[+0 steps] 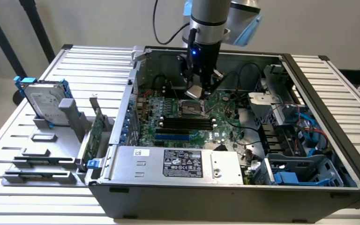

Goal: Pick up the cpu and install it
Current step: 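Place the cpu into insertion slot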

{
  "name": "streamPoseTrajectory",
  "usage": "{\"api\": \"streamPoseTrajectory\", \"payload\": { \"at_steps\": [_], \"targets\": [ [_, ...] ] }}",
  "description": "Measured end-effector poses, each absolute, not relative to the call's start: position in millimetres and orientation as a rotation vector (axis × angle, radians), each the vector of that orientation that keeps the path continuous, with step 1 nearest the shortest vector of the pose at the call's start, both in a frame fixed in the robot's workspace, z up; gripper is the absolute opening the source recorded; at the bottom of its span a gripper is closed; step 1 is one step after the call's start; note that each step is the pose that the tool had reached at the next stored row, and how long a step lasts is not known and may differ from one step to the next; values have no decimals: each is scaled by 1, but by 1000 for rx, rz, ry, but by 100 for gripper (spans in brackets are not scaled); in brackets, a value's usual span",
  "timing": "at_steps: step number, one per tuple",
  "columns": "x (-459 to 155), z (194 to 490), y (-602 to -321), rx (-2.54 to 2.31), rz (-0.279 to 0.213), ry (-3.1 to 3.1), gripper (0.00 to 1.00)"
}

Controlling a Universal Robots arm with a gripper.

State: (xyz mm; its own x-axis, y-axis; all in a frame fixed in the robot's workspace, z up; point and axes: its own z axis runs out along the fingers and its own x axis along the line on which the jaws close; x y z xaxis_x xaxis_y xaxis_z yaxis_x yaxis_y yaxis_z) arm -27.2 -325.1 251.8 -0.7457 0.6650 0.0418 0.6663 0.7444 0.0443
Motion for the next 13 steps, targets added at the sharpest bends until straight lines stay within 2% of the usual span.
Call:
{"api": "streamPoseTrajectory", "payload": {
  "at_steps": [13],
  "targets": [
    [-27,240,-325,-1450,-92,-2767,55]
  ]
}}
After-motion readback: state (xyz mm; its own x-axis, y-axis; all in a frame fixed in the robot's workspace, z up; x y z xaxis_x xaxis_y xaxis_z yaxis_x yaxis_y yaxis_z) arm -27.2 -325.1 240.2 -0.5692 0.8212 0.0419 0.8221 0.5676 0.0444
